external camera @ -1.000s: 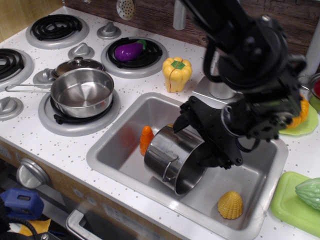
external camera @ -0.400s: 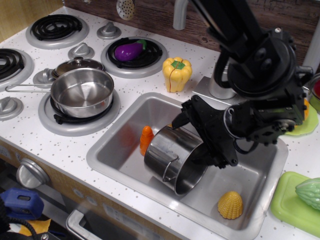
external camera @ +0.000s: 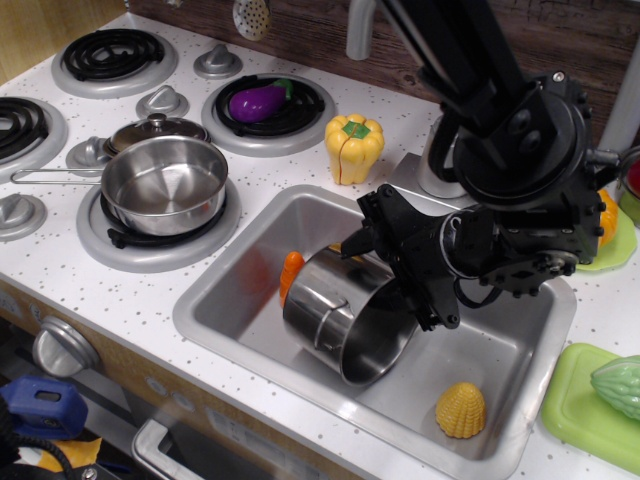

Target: Flip pot upright in sink

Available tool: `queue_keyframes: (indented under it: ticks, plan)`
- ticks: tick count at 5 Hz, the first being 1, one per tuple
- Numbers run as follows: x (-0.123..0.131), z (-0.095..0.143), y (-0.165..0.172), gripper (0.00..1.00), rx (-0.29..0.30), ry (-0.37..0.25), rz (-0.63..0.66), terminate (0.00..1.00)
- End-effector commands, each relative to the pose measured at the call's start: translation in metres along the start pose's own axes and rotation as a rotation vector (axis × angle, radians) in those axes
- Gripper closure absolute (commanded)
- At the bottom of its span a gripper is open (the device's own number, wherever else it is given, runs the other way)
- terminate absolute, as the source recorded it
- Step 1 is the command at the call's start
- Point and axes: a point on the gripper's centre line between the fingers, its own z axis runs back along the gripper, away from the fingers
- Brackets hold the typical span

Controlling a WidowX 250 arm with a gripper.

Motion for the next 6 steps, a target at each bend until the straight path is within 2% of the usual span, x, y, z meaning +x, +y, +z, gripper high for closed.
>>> queue_keyframes:
  ticks: [1,2,3,4,5,6]
  plan:
    - [0.004,0.003,0.009,1.0,-0.053,-0.048,0.043,0.0]
    - [0.004,0.002,0.009,1.0,-0.109,-0.059,0.058,0.0]
    - [0.005,0.004,0.016,1.0,-0.23,-0.032,0.031,0.0]
    - [0.003,0.0,0.021,1.0,-0.342,-0.045,0.025,0.0]
    - [0.002,-0.002,0.018,1.0,-0.409,-0.056,0.028,0.0]
    - [-0.001,-0.009,0.017,1.0,-0.515,-0.098,0.026,0.0]
